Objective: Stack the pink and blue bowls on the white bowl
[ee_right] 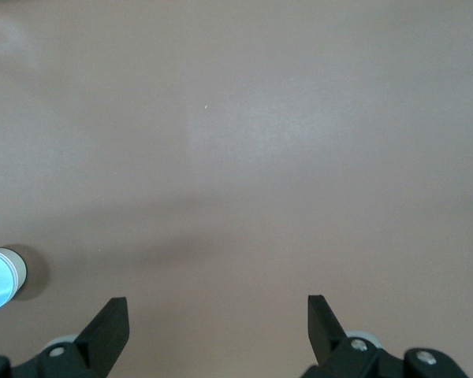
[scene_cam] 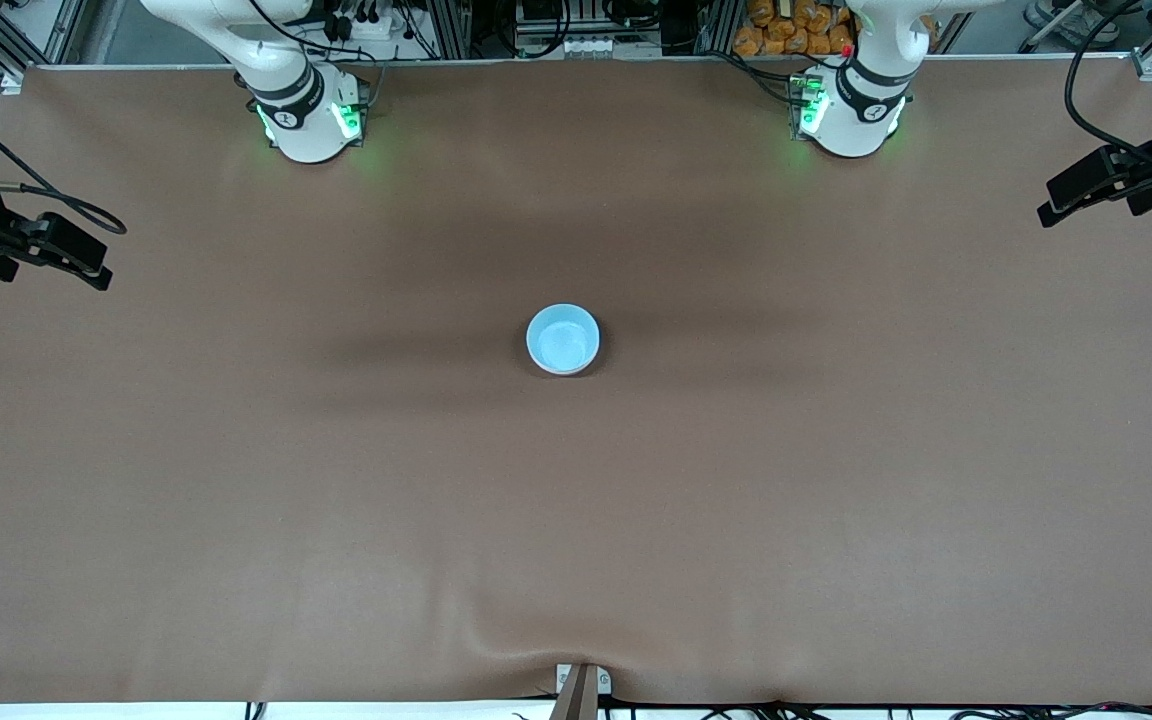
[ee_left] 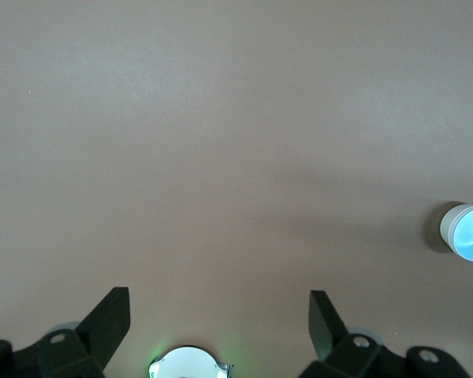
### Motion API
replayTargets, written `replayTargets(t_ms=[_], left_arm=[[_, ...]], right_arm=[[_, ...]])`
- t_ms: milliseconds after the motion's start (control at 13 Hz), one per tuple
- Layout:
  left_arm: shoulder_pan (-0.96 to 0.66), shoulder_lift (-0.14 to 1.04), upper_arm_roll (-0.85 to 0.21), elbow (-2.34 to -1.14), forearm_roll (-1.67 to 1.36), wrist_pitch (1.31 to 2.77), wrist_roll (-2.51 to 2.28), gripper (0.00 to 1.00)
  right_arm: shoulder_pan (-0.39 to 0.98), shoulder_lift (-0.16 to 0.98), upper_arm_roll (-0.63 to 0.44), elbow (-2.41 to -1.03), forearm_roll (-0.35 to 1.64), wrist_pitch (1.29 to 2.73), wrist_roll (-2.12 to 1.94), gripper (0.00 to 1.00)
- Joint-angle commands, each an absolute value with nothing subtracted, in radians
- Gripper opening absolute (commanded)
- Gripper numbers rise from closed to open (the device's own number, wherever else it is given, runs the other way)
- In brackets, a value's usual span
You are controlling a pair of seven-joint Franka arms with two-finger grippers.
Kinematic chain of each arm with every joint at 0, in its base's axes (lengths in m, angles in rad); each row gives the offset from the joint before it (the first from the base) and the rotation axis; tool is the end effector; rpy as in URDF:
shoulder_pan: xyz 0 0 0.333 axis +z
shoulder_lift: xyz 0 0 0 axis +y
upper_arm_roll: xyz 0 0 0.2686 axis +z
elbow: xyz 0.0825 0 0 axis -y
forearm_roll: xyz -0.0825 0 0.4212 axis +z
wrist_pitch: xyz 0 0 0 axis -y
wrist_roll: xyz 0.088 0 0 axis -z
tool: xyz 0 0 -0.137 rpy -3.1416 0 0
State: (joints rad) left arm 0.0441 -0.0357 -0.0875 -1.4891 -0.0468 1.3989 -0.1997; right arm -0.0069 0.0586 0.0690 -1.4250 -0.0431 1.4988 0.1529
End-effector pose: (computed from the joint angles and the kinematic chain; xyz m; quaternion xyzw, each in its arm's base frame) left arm 0.5611 -0.0322 0.5941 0.9966 0.0747 -0.0297 0.0181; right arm 0.5998 0.0301 0.5797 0.9987 -0.0472 0.0097 0.0185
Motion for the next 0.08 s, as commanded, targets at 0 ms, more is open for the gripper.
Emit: replayTargets(t_ms=[0], left_arm=[[0.052, -0.041, -0.094, -1.483, -0.048, 1.385, -0.190, 1.00]], right_arm=[[-0.005, 0.069, 0.071, -1.404, -0.048, 1.496, 0.146, 1.00]])
